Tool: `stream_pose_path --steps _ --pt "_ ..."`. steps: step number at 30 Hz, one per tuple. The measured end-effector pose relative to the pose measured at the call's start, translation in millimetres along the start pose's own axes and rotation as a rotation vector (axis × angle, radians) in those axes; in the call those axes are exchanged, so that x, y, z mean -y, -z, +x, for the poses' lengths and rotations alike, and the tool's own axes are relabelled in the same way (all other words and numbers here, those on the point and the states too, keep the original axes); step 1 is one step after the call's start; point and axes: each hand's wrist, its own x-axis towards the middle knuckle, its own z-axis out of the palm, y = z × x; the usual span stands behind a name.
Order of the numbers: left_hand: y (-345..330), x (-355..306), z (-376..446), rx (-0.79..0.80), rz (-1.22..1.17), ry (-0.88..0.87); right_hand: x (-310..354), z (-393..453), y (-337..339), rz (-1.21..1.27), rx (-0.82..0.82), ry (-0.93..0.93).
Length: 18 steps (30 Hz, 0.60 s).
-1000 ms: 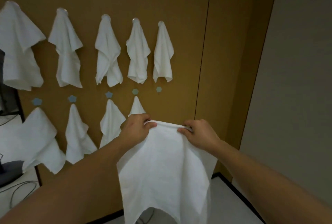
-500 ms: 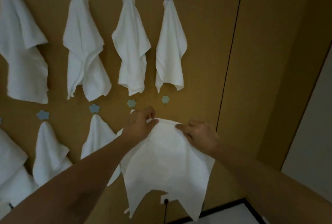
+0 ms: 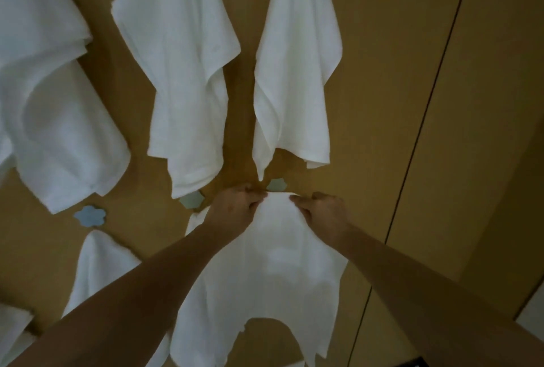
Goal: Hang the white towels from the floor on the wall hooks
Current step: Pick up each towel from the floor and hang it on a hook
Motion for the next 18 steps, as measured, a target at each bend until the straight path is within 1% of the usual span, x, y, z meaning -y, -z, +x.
stream_pose_path --steps 2,4,7,8,9,11,12,13,14,15,16,18 --pt "-20.4 8.4 3.0 0.023 0.059 -0.063 -11.1 10.5 -22.2 0.003 0.01 -0.02" --pt "-41.1 15.3 -0.1 -0.025 0.117 -0.155 -20.4 10.8 -42.9 0.102 -0.03 -0.065" --pt "-63.0 19.1 -8.1 -0.101 0.149 -0.192 -31.3 -2.0 -69.8 0.207 -0.12 -0.09" --pt "-68.3 16.4 -10.8 -0.115 0.156 -0.17 -32.0 -6.3 -78.0 0.269 -0.124 -0.1" --pt "-73.8 12.0 -13.0 -0.128 0.149 -0.128 -29.0 -8.6 -83.8 0.372 -0.094 -0.137" --pt "-82.4 -3.7 -19.0 -0.166 0.083 0.023 -15.0 -10.4 -92.5 0.665 -0.006 -0.257" --pt "-85.7 -14.3 -22.6 -0.179 0.034 0.116 -5.9 -10.3 -95.6 0.821 0.012 -0.316" --pt "-88.8 -23.8 -26.5 -0.186 0.005 0.196 2.8 -10.1 -97.3 0.93 0.008 -0.358" --pt "-90.7 -32.3 -29.3 -0.183 0.011 0.256 9.9 -9.4 -97.4 0.968 -0.01 -0.37" --pt "-91.8 -39.7 -32.4 -0.169 0.053 0.307 13.7 -9.4 -96.5 0.918 -0.035 -0.353" --pt "-91.2 -46.0 -34.4 -0.149 0.109 0.356 14.2 -11.5 -96.2 0.814 -0.064 -0.308" --pt "-88.6 -57.2 -33.6 -0.134 0.159 0.438 9.7 -15.4 -96.3 0.511 -0.072 -0.216"
